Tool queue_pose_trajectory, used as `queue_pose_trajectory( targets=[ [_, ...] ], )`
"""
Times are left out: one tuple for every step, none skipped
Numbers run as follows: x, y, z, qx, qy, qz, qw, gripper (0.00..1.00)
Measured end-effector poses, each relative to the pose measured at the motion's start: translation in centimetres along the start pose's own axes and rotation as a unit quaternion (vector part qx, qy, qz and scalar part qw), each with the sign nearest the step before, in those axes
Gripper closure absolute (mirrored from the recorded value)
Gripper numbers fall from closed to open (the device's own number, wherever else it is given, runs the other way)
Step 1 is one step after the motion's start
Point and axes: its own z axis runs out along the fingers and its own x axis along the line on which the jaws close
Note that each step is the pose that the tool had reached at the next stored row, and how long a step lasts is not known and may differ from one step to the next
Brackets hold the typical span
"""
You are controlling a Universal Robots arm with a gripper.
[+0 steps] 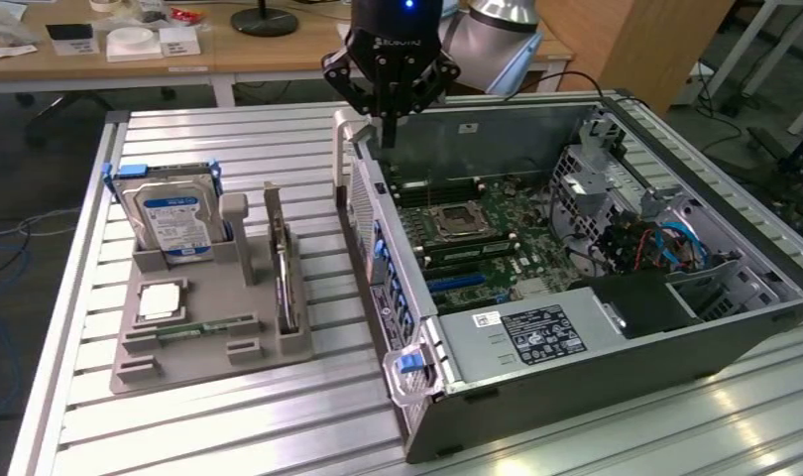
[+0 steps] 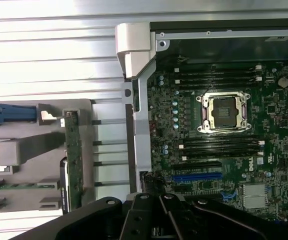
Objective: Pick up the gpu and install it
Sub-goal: 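Reach for the gpu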
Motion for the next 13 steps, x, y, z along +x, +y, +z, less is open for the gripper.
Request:
queue_pose_trajectory(
  targets=[
    [0.2, -0.01, -0.01, 0.0000, 0.0000, 0.000, 1.0000, 0.89],
    [0.4, -0.02, -0.01, 0.0000, -0.0001, 0.000, 1.0000, 0.89],
    [0.6, -0.03, -0.01, 0.0000, -0.0001, 0.000, 1.0000, 0.89],
    [0.8, -0.04, -0.02, 0.0000, -0.0001, 0.000, 1.0000, 0.89],
    [1.0, -0.05, -0.02, 0.0000, -0.0001, 0.000, 1.0000, 0.89],
    [1.2, -0.06, -0.03, 0.0000, -0.0001, 0.000, 1.0000, 0.89],
    [1.4, -0.07, -0.04, 0.0000, -0.0001, 0.000, 1.0000, 0.89],
    [1.6, -0.07, -0.04, 0.0000, -0.0002, 0.000, 1.0000, 0.89],
    [1.8, -0.08, -0.05, 0.0000, -0.0002, 0.000, 1.0000, 0.89],
    [2.0, -0.09, -0.05, 0.0000, -0.0002, 0.000, 1.0000, 0.89],
    [2.2, -0.09, -0.06, 0.0000, -0.0002, 0.000, 1.0000, 0.89],
    [2.4, -0.10, -0.06, 0.0000, -0.0002, 0.000, 1.0000, 0.89],
    [2.6, -0.11, -0.07, 0.0000, -0.0001, 0.000, 1.0000, 0.89]
  ],
)
